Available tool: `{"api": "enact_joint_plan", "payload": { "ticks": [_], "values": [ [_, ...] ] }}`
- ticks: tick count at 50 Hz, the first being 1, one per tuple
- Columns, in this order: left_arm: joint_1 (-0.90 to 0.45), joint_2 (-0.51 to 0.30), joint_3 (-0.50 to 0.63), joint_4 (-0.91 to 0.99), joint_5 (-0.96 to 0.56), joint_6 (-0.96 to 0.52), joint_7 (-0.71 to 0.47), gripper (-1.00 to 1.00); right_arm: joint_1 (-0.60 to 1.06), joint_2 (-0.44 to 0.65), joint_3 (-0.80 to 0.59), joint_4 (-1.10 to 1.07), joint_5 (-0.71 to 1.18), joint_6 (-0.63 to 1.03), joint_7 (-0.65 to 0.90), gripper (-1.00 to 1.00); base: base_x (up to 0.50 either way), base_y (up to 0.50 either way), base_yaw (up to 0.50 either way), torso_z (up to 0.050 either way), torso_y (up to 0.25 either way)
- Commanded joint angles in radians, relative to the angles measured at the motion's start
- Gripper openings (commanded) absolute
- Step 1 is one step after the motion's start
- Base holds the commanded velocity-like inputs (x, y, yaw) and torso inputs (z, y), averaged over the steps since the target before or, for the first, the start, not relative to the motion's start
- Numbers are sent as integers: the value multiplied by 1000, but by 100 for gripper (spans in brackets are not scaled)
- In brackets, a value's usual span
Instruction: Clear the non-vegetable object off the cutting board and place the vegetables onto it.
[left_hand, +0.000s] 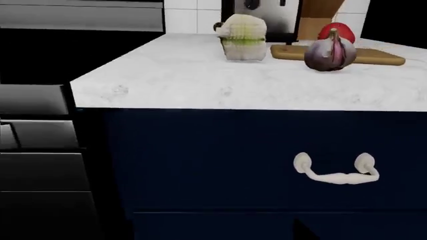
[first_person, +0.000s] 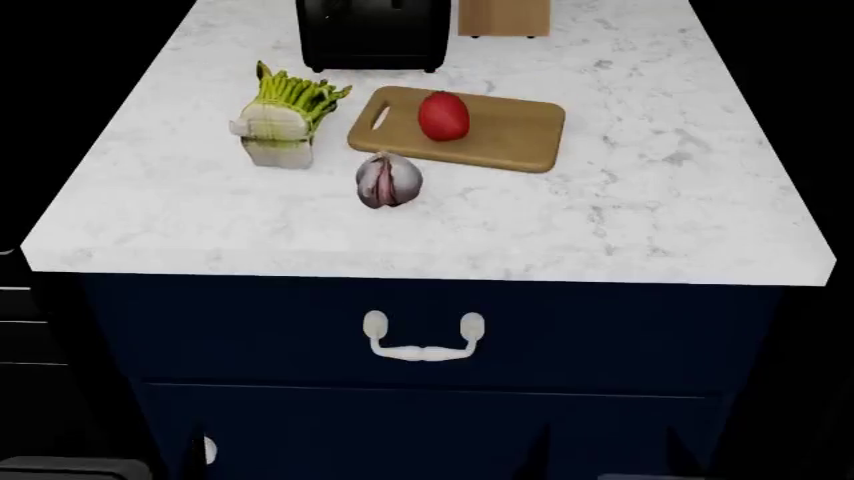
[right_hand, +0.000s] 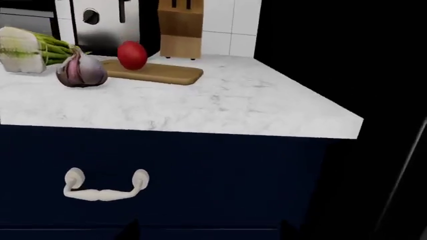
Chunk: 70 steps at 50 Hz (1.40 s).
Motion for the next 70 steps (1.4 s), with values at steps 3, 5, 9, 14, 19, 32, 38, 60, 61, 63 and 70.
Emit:
{"api": "enact_joint_plan", "payload": {
  "ticks": [3, 5, 9, 14, 19, 32, 38, 60, 61, 63, 70],
  "values": [
    [-78, -55, -31, 275, -133, -353, 10, 100, 118, 61, 8, -284, 11, 418, 15, 100, 0, 0, 0, 0, 0],
    [-97, -69, -32, 315, -143, -389, 9, 100, 166, 93, -19, -312, -5, 541, 18, 100, 0, 0, 0, 0, 0],
    [-127, -82, -47, 350, -165, -448, 3, 100, 238, 103, 14, -352, 16, 630, 1, 100, 0, 0, 0, 0, 0],
    [-442, -139, -162, 441, -275, -780, -13, 100, 616, 151, 110, -471, 234, 1128, -49, 100, 0, 0, 0, 0, 0],
    [-610, -172, -135, 388, -266, -804, -11, 100, 899, 387, 156, -198, 959, 1126, 588, 100, 0, 0, 0, 0, 0],
    [-771, -198, -92, 228, -282, -825, 41, 100, 1133, 461, -2, -8, 1526, 1109, 845, 100, 0, 0, 0, 0, 0],
    [-872, -197, -66, 138, -285, -841, 58, 100, 1243, 482, -86, 75, 1492, 1095, 785, 100, 0, 0, 0, 0, 0],
    [-1027, -198, 15, 12, -295, -869, 102, 100, 1399, 515, -248, 213, 1465, 1071, 663, 100, 0, 0, 0, 0, 0],
    [-1041, -190, -5, -1, -305, -898, 98, 100, 1407, 511, -255, 217, 1466, 1070, 653, 100, 0, 0, 0, 0, 0],
    [-1072, -180, -17, -16, -317, -928, 96, 100, 1432, 509, -275, 231, 1452, 1073, 636, 100, 0, 0, 0, 0, 0],
    [-1137, -182, 12, -38, -326, -956, 107, 100, 1526, 510, -355, 297, 1373, 1069, 537, 100, 0, 0, 0, 0, 0]
  ]
}}
